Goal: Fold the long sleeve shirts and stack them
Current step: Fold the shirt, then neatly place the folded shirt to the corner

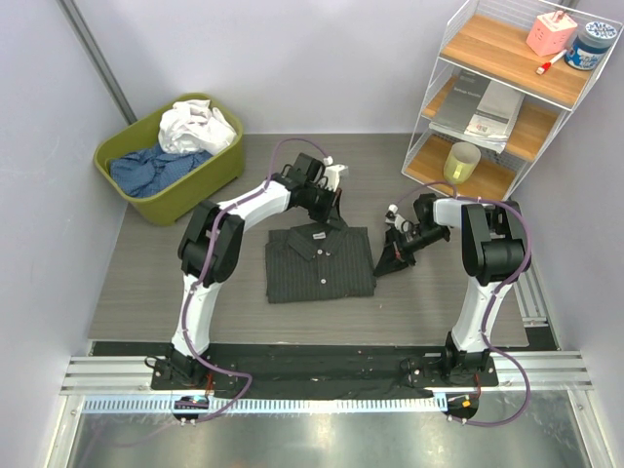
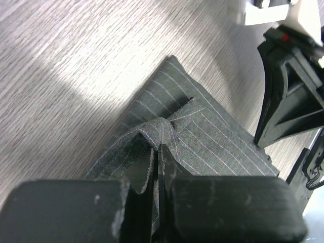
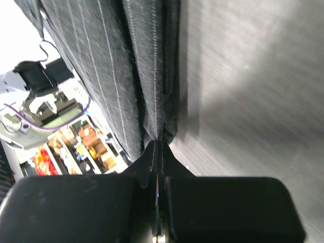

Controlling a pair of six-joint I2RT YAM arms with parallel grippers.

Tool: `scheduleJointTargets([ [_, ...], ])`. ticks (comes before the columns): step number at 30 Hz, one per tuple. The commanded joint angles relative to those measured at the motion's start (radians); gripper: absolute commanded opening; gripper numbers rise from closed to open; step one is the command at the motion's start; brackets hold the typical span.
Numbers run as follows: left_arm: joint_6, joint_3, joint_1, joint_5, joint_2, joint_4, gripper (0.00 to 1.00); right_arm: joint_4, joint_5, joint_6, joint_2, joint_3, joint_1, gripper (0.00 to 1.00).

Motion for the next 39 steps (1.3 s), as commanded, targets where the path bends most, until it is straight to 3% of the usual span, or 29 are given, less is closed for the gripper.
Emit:
scheduleJointTargets([
  [1, -0.012, -0.008, 0.011, -0.026, -0.069, 0.07, 0.0, -0.089, 0.005, -0.072, 0.018, 0.015, 0.009, 0.01],
  [7, -0.027, -0.028, 0.01, 0.018, -0.05, 0.079, 0.08, -0.017, 0.008, -0.031, 0.096, 0.05, 0.025, 0.01],
  [8, -0.032, -0.031, 0.01, 0.026, -0.044, 0.087, 0.13, -0.015, 0.01, -0.025, 0.102, 0.07, 0.029, 0.02],
  [10, -0.038, -0.03, 0.01, 0.034, -0.043, 0.085, 0.17, -0.019, 0.004, -0.02, 0.11, 0.088, 0.045, 0.09],
  [14, -0.004, -0.015, 0.025, 0.037, -0.099, 0.021, 0.4, -0.13, 0.045, -0.112, 0.07, 0.139, 0.039, 0.2],
  [20, 0.074, -0.129, 0.157, 0.138, -0.311, -0.124, 0.54, -0.331, 0.163, -0.287, -0.057, 0.239, 0.006, 0.35],
  [24, 0.224, -0.254, 0.188, 0.13, -0.485, -0.322, 0.56, -0.29, 0.116, -0.26, -0.168, 0.273, 0.016, 0.55],
  [30, 0.258, -0.461, 0.188, 0.129, -0.57, -0.412, 0.57, -0.172, 0.059, -0.175, -0.125, 0.306, 0.187, 0.56],
  [33, 0.246, -0.516, 0.188, 0.106, -0.547, -0.399, 0.57, -0.019, 0.106, -0.112, -0.076, 0.27, 0.256, 0.58],
  [39, 0.264, -0.506, 0.202, 0.044, -0.382, -0.389, 0.6, 0.1, 0.321, -0.071, 0.033, 0.227, 0.275, 0.67],
])
